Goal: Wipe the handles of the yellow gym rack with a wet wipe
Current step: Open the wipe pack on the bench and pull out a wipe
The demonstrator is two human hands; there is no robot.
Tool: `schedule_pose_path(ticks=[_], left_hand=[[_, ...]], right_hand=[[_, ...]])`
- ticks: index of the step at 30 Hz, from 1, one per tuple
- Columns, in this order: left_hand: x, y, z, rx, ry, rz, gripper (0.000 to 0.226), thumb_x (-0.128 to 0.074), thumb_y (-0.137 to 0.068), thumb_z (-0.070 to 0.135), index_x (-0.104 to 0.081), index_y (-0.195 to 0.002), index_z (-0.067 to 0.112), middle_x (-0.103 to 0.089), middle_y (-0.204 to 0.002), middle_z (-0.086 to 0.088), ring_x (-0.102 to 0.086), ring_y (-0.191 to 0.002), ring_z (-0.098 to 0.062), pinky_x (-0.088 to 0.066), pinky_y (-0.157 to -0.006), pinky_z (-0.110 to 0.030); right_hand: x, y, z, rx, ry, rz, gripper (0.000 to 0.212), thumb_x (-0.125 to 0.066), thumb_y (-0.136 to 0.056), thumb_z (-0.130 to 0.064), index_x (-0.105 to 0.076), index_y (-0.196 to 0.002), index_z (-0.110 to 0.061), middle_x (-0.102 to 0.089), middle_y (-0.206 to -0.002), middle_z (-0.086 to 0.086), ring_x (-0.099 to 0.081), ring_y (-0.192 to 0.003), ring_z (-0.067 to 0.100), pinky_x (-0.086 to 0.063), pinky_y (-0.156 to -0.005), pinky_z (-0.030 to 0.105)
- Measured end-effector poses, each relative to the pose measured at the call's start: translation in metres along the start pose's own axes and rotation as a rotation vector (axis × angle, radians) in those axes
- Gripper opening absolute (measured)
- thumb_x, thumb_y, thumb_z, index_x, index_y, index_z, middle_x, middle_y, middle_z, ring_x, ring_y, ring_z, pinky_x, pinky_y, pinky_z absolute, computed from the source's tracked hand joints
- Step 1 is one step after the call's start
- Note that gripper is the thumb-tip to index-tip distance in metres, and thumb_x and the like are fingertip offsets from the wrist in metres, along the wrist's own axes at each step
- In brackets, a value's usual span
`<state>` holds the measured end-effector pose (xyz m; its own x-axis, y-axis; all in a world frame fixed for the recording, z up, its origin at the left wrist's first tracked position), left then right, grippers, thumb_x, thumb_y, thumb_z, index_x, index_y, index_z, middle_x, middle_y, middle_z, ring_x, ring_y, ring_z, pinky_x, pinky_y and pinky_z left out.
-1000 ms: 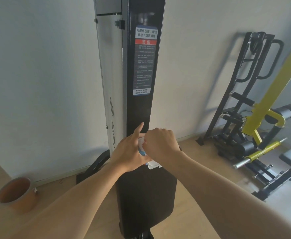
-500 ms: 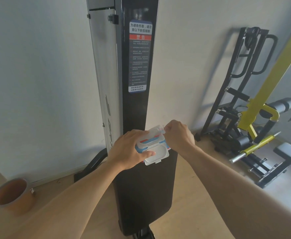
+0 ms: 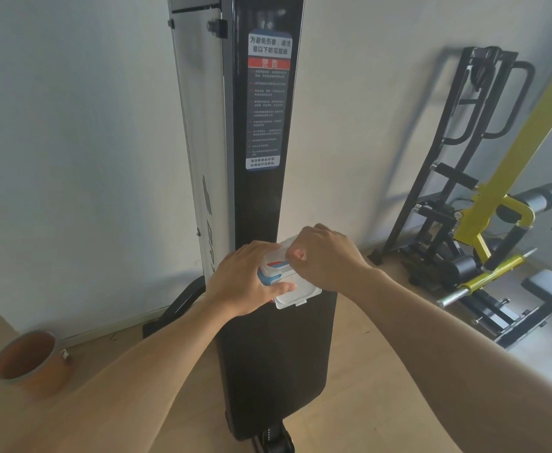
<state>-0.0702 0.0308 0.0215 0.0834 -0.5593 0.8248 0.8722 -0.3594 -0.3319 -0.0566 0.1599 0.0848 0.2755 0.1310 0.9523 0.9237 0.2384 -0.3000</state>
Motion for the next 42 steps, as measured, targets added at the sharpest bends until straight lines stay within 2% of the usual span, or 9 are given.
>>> schedule_pose_path(ticks=[10,15,22,26,28,32,34,37,42], left_hand=[[0.002,0.001,0.003,-0.022,0.002,0.016,0.074,-0.044,-0.068,0.09,-0.048,-0.126,0.044,-0.06,-0.132,0.018,-0.063,-0.115,-0.011,-0.05,-0.105,-0.036],[0.003,0.0,0.004,-0.045,-0.001,0.019,0.066,-0.058,-0.071,0.08,-0.048,-0.125,0.043,-0.06,-0.132,0.018,-0.062,-0.115,-0.01,-0.047,-0.104,-0.032],[0.002,0.0,0.003,-0.04,-0.004,0.007,0.069,-0.06,-0.07,0.081,-0.048,-0.126,0.043,-0.06,-0.131,0.018,-0.062,-0.115,-0.01,-0.048,-0.105,-0.034],[0.003,0.001,0.006,-0.06,0.015,0.012,0.065,-0.063,-0.071,0.077,-0.049,-0.126,0.044,-0.061,-0.131,0.018,-0.061,-0.115,-0.009,-0.047,-0.104,-0.033],[0.004,0.002,0.007,-0.071,0.022,0.022,0.063,-0.063,-0.073,0.075,-0.049,-0.126,0.045,-0.06,-0.132,0.017,-0.061,-0.115,-0.01,-0.046,-0.104,-0.032],[0.004,0.002,0.012,-0.132,0.009,0.032,0.055,-0.063,-0.077,0.071,-0.05,-0.123,0.044,-0.058,-0.135,0.016,-0.061,-0.117,-0.012,-0.046,-0.106,-0.035],[0.003,0.001,0.012,-0.148,0.004,0.032,0.051,-0.064,-0.078,0.069,-0.05,-0.121,0.044,-0.058,-0.134,0.017,-0.061,-0.117,-0.012,-0.046,-0.107,-0.036],[0.002,0.001,0.012,-0.163,-0.005,0.033,0.049,-0.064,-0.08,0.067,-0.048,-0.121,0.046,-0.058,-0.133,0.018,-0.06,-0.117,-0.011,-0.045,-0.107,-0.036],[0.002,0.001,0.012,-0.168,-0.004,0.045,0.05,-0.065,-0.08,0.066,-0.048,-0.121,0.043,-0.059,-0.131,0.018,-0.061,-0.114,-0.011,-0.046,-0.106,-0.035]], right_hand=[[-0.016,-0.021,-0.001,-0.073,0.048,-0.116,0.025,-0.074,-0.085,-0.04,-0.073,-0.111,-0.036,-0.065,-0.114,-0.012,-0.046,-0.097,0.014,-0.042,-0.081,0.023],[-0.027,-0.023,-0.009,0.03,0.072,-0.262,0.032,-0.07,-0.091,-0.027,-0.066,-0.123,-0.032,-0.059,-0.123,-0.006,-0.043,-0.104,0.016,-0.042,-0.081,0.025],[-0.041,-0.02,-0.006,0.068,0.036,-0.472,0.032,-0.051,-0.1,-0.009,-0.061,-0.127,-0.023,-0.047,-0.135,0.002,-0.041,-0.117,0.024,-0.042,-0.104,0.036],[-0.048,-0.024,0.003,0.042,-0.039,-0.547,0.029,-0.041,-0.105,-0.024,-0.061,-0.126,-0.024,-0.052,-0.132,0.0,-0.049,-0.116,0.023,-0.044,-0.102,0.032],[-0.049,-0.025,0.005,0.012,-0.114,-0.541,0.028,-0.041,-0.105,-0.033,-0.062,-0.121,-0.024,-0.058,-0.124,-0.002,-0.056,-0.108,0.019,-0.048,-0.091,0.025],[-0.04,-0.027,0.012,-0.011,-0.183,-0.409,0.015,-0.053,-0.102,-0.027,-0.068,-0.103,-0.027,-0.063,-0.115,-0.005,-0.057,-0.103,0.018,-0.032,-0.07,0.009],[-0.032,-0.028,0.015,0.007,-0.132,-0.332,0.015,-0.062,-0.097,-0.021,-0.072,-0.098,-0.031,-0.065,-0.114,-0.007,-0.056,-0.098,0.015,-0.029,-0.068,0.007],[-0.026,-0.028,0.012,0.036,-0.074,-0.286,0.018,-0.064,-0.095,-0.023,-0.076,-0.104,-0.034,-0.067,-0.114,-0.009,-0.056,-0.096,0.014,-0.041,-0.074,0.015],[-0.021,-0.027,0.003,0.033,-0.098,-0.292,0.023,-0.06,-0.095,-0.045,-0.076,-0.107,-0.033,-0.067,-0.111,-0.011,-0.054,-0.094,0.011,-0.042,-0.079,0.018]])
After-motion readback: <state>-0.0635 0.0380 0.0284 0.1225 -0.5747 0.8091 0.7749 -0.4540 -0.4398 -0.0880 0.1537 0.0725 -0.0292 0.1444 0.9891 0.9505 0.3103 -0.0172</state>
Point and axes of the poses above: each hand's wrist, its own y-axis away from the middle knuckle, its own x-axis out of the back of the hand, z = x × y, the point moved 9 cm from there along -y, towards the middle knuckle
